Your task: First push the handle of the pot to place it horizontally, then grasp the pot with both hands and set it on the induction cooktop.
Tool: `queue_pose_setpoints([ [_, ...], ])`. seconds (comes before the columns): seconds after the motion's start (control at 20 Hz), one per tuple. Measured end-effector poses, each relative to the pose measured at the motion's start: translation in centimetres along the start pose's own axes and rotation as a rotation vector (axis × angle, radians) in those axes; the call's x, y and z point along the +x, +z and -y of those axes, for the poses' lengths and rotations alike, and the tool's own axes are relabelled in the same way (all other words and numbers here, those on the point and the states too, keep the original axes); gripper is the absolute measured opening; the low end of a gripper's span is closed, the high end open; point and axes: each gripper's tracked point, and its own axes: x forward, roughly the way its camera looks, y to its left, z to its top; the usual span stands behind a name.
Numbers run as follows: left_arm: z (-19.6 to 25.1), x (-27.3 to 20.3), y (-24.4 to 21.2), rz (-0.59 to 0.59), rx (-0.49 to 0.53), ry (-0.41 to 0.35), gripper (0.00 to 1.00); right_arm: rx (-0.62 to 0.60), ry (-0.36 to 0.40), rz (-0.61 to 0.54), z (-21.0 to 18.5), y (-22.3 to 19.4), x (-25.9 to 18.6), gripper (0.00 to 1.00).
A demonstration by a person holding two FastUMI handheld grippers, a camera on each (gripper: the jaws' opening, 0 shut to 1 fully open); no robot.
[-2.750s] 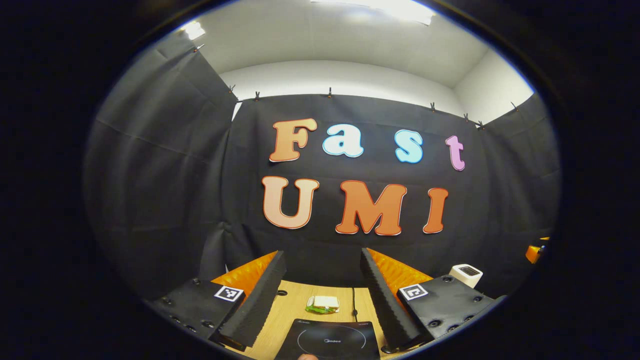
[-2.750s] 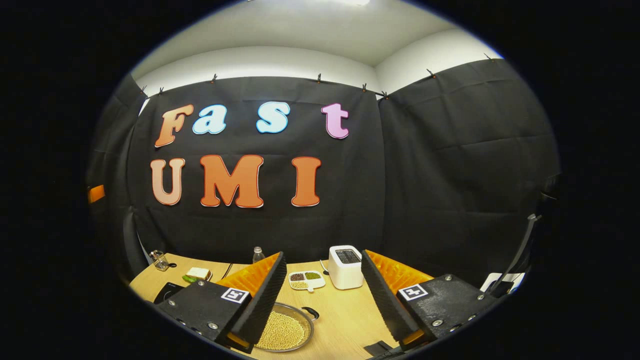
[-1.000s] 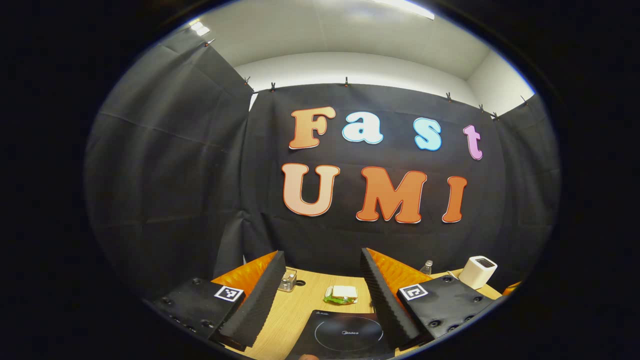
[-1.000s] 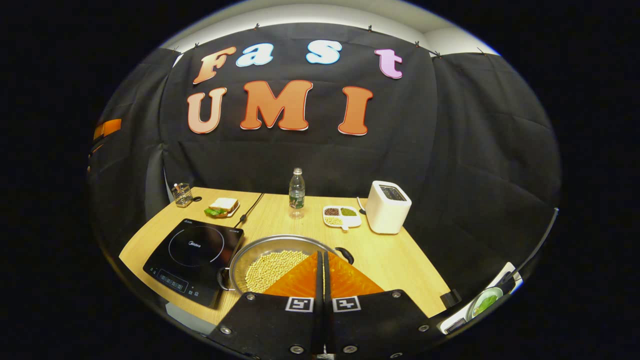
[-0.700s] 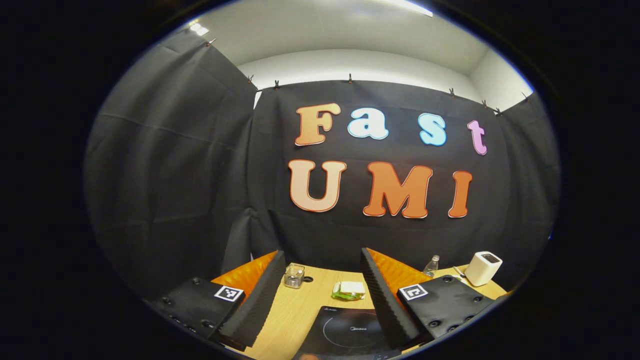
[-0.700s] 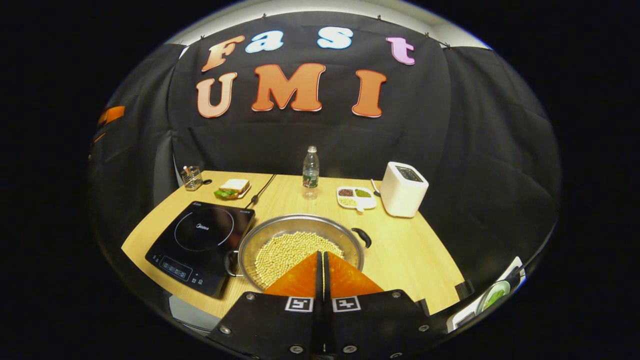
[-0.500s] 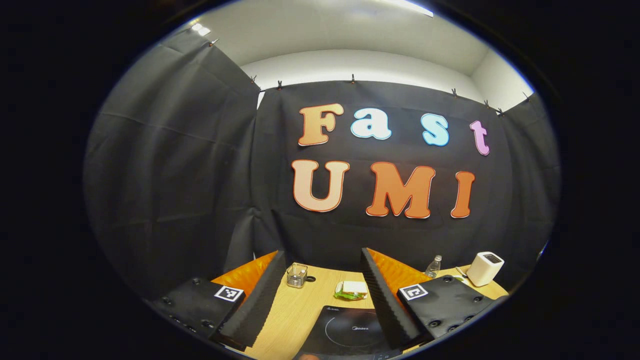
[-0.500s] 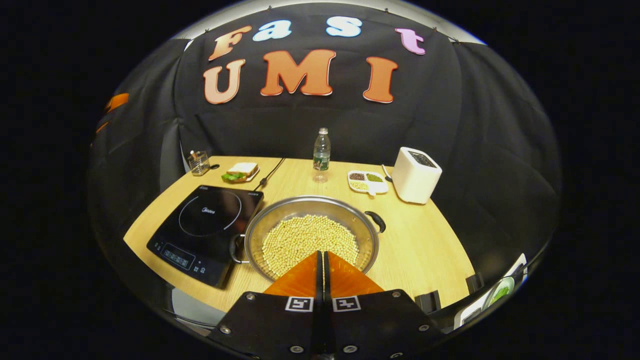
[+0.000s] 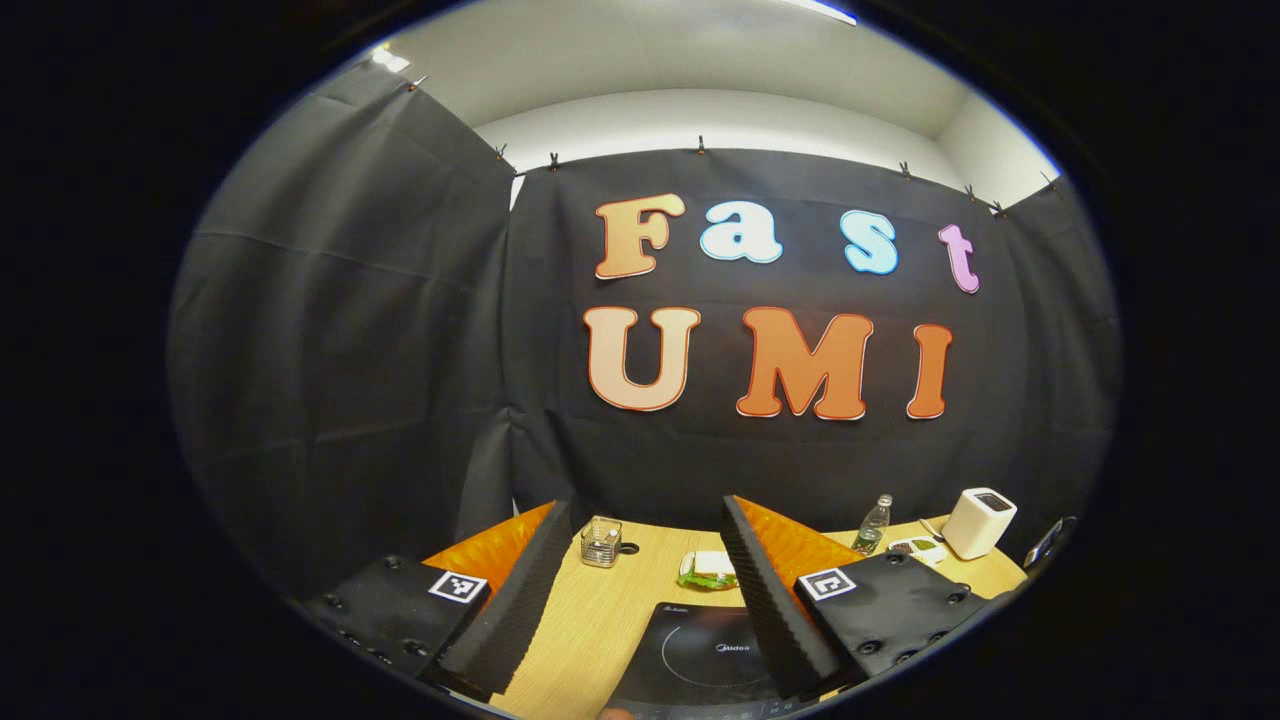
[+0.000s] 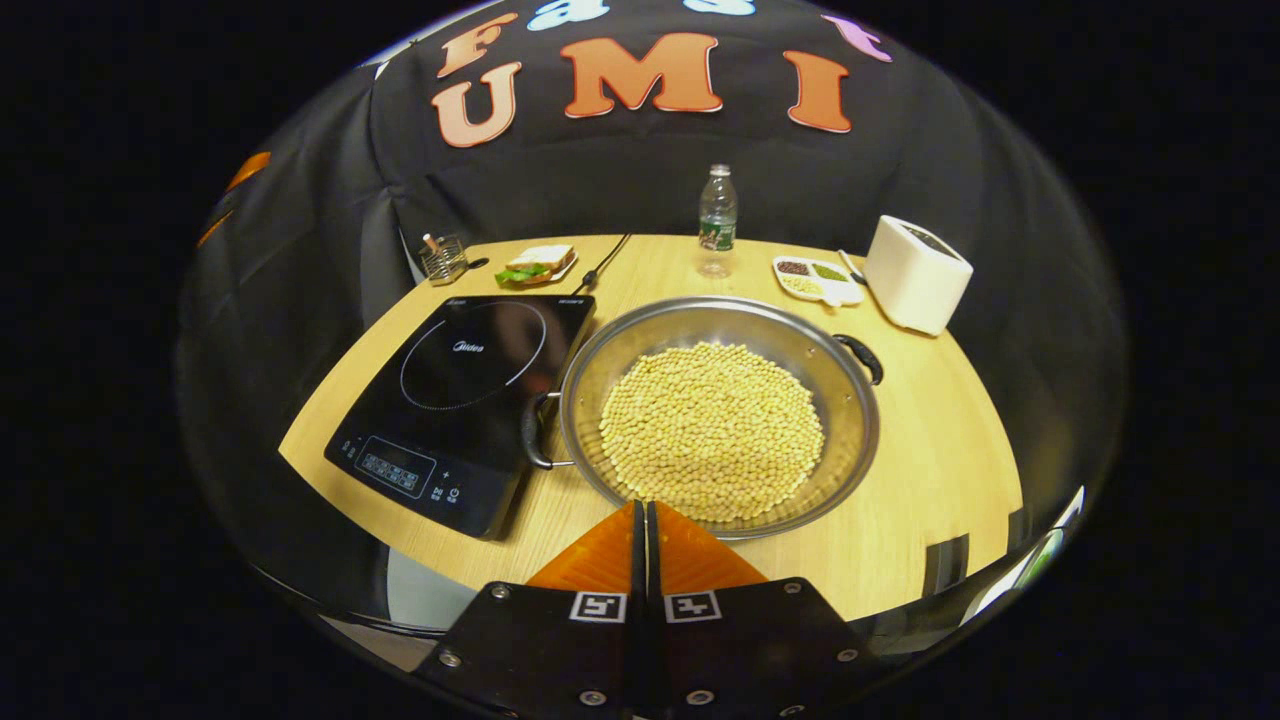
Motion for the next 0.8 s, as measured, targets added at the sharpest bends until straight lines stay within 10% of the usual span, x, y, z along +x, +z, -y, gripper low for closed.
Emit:
queue_pose_setpoints([
  [0.8, -2.5, 0.9, -2.0, -0.044, 0.002, 0.045, 0.98, -0.014, 0.041, -0.175, -4.3, -3.2, 5.4, 0.00],
])
